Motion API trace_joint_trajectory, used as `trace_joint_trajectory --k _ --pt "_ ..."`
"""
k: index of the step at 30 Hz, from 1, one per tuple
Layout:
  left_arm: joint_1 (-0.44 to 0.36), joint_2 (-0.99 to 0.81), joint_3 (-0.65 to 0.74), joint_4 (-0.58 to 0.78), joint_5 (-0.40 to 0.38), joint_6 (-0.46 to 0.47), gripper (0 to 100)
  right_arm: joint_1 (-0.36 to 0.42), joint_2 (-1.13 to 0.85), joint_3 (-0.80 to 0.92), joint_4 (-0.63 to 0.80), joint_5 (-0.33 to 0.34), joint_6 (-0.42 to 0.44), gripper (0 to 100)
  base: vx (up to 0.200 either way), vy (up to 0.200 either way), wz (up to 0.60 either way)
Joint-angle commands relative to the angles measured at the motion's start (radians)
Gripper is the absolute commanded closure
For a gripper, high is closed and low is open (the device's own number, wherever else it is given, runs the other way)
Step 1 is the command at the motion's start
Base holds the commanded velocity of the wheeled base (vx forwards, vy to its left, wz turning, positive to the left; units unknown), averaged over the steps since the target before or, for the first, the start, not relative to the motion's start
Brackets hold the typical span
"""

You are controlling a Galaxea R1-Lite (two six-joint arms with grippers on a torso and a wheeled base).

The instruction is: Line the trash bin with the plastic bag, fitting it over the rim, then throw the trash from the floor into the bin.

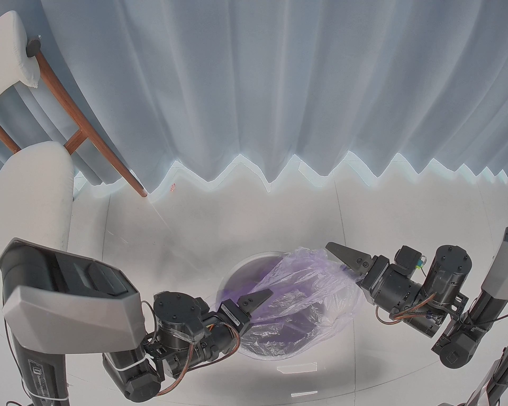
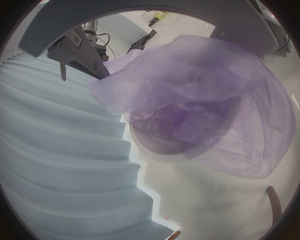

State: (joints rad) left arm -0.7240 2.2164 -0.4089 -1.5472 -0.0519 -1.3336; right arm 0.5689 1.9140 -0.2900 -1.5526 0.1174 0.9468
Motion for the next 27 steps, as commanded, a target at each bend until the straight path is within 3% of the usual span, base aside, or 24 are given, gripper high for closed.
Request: trace_joint_trajectory --k 1,6,10,14,25,27 --pt "0.017 -0.069 -0.004 0.001 -0.002 0.002 0 0.000 -0.006 0.002 -0.018 0.001 0.000 0 0.000 0.000 0.00" --pt "0.044 -0.132 -0.016 0.001 -0.008 0.010 0 0.000 -0.001 0.003 -0.018 0.001 0.000 0 0.000 0.000 0.00" --pt "0.055 -0.141 -0.011 0.001 -0.060 0.090 0 0.000 0.002 0.009 -0.018 0.001 0.000 0 0.000 0.000 0.00" --pt "0.078 -0.172 -0.011 0.003 -0.117 0.096 0 -0.001 0.002 0.014 -0.018 -0.001 0.000 0 0.200 0.000 0.00" --pt "0.075 -0.164 -0.031 0.001 -0.114 0.120 0 -0.007 0.002 0.023 -0.018 0.001 0.000 0 0.200 0.000 0.00" --pt "0.074 -0.156 -0.045 0.003 -0.111 0.146 0 -0.011 0.005 0.023 -0.018 0.002 0.000 0 0.000 0.000 0.00"
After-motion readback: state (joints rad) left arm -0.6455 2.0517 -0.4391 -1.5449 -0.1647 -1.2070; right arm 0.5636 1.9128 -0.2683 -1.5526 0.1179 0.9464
